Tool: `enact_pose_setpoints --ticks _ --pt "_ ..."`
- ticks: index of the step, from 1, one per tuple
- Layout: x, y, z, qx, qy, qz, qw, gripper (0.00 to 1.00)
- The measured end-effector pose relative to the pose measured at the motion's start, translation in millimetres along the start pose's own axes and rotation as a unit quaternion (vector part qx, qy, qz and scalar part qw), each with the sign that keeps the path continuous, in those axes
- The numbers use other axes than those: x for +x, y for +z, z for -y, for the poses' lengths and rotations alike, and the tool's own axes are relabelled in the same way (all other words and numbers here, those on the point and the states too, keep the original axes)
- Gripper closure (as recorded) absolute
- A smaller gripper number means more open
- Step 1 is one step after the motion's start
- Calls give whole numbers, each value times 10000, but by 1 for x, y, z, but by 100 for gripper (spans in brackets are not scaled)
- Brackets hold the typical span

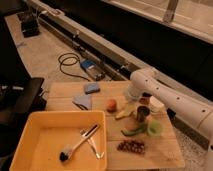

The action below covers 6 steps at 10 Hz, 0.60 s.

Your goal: Place banana in paper cup

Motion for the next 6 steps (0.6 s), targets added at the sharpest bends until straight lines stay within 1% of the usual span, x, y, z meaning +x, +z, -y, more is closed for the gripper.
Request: enact_pose_setpoints --ticks 4,5,6 --pt "17 39 -3 -368 142 -20 9992 22" --pt "19 44 -4 -416 179 -60 9990 22" --pt "21 51 -5 -426 235 -120 9987 25"
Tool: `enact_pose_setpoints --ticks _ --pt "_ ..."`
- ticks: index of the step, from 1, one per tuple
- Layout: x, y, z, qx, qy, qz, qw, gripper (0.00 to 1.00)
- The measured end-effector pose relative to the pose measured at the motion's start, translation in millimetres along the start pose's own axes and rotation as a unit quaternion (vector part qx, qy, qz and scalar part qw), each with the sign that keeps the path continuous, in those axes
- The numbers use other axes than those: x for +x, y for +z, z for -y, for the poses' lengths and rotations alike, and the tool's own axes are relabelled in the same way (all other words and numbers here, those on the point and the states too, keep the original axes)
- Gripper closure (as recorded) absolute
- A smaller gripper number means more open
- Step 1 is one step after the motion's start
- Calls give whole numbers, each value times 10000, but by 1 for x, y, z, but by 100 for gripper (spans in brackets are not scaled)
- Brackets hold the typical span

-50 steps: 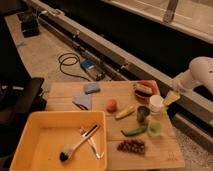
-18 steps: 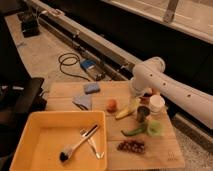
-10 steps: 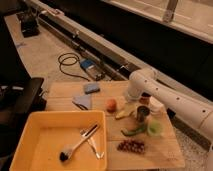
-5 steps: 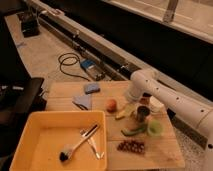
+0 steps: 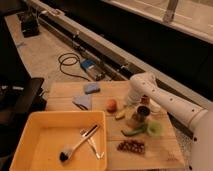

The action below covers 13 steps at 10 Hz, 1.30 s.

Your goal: Place banana in paper cup

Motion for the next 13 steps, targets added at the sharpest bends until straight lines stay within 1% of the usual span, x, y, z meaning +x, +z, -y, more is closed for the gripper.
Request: enact_pose_setpoints --ticks 1,2,3,4,7,8,9,10,11,12,13 --pt "2 3 0 28 57 -34 10000 33" --pt "4 5 0 61 99 -53 9999 44" --pt "5 6 0 81 116 -63 9999 52" --pt "4 6 -1 144 126 -89 9998 64" --pt "4 -4 0 201 56 35 9998 92" --pt "3 -11 2 242 26 100 9997 98" --pt "1 -23 6 307 35 254 9992 100" --pt "5 -38 14 417 229 491 9977 100" --pt "6 -50 24 524 428 707 9952 100" --pt "10 -60 33 638 662 953 9912 100" --pt "16 -69 39 737 855 1137 9871 100"
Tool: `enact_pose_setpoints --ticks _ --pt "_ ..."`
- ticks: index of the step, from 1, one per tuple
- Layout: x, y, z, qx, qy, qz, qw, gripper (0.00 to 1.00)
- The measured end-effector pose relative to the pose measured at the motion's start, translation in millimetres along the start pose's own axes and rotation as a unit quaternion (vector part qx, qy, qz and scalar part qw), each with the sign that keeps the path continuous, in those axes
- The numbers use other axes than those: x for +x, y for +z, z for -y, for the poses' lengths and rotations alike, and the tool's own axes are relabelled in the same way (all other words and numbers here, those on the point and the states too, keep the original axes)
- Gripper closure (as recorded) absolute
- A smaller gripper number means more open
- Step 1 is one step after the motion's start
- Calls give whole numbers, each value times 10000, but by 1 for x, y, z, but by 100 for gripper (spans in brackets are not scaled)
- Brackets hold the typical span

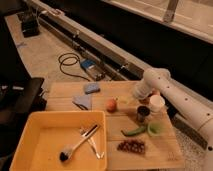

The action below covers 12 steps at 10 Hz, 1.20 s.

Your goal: Place banana in paper cup

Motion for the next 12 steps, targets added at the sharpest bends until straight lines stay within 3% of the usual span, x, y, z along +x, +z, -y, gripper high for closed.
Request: enact_pose_setpoints --ticks 3,4,5,6,8,11,12 --pt "22 -40 28 455 687 680 9943 100" --pt "33 -54 35 604 927 964 9892 100" --pt "45 -69 42 790 1184 1348 9806 100" --pt "49 -80 46 911 1308 1562 9748 100" --pt "43 -106 56 1183 1431 2039 9612 100" --pt "38 -132 59 1473 1451 2451 9472 100" --pt "37 -139 58 1509 1464 2503 9450 100"
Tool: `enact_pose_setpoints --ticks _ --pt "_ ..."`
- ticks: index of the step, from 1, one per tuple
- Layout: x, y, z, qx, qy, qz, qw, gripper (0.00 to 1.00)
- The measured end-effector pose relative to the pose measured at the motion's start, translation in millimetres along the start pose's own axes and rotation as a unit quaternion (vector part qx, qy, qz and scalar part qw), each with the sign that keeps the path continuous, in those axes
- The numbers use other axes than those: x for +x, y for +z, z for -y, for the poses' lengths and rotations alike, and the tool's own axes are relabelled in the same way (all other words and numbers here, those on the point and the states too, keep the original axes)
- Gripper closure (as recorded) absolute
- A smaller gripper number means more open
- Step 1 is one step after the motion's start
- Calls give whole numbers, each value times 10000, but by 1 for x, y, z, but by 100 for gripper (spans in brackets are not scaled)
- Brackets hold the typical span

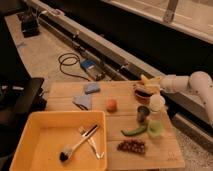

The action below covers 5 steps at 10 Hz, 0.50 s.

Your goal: Place banana in paper cup

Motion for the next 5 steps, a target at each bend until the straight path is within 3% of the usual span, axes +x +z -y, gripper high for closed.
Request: enact_pose_setpoints --ticks 2,5 --pt "5 -4 -5 12 150 106 9998 100" --pt "41 -1 -15 40 499 290 9983 100"
